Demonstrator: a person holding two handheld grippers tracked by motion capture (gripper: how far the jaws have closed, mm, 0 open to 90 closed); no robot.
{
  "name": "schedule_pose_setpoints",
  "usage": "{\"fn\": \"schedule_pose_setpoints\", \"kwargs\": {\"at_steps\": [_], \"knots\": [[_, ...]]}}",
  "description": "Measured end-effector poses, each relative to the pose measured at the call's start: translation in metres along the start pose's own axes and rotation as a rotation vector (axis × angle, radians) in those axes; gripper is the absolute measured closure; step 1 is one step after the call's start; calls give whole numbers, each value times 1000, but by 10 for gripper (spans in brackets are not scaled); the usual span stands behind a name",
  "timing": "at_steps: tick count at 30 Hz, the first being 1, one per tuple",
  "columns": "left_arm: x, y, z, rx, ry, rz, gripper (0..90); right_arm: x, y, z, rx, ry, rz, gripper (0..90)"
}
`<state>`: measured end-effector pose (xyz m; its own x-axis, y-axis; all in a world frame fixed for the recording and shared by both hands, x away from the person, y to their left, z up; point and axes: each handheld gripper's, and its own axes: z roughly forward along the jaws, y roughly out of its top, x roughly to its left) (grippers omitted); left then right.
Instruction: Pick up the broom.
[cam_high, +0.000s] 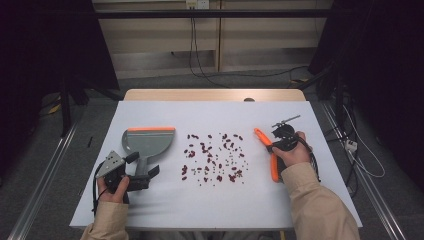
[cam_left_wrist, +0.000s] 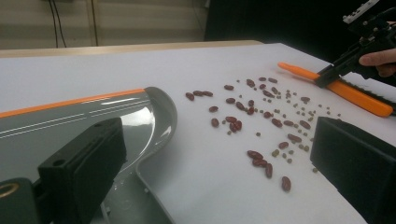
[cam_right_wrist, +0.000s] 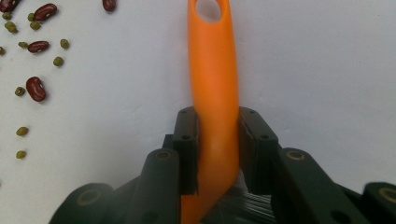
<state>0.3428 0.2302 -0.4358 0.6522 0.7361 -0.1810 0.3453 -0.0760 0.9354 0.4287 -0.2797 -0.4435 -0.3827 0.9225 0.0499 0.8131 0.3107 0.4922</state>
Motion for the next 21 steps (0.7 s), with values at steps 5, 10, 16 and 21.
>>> {"fn": "schedule_pose_setpoints", "kwargs": {"at_steps": [5, 10, 16, 21], "knots": [[1, 1, -1, -6, 4, -3, 33, -1, -1, -1, -11, 7, 2, 715], [1, 1, -1, -4, 1, 3, 33, -4, -3, -10, -67, 17, 28, 715], [-2, 3, -1, -16, 4, -3, 32, -5, -9, -28, -190, 11, 35, 716], [-4, 4, 0, -19, 3, 3, 32, -3, -18, -43, -292, -9, 35, 717]]}}
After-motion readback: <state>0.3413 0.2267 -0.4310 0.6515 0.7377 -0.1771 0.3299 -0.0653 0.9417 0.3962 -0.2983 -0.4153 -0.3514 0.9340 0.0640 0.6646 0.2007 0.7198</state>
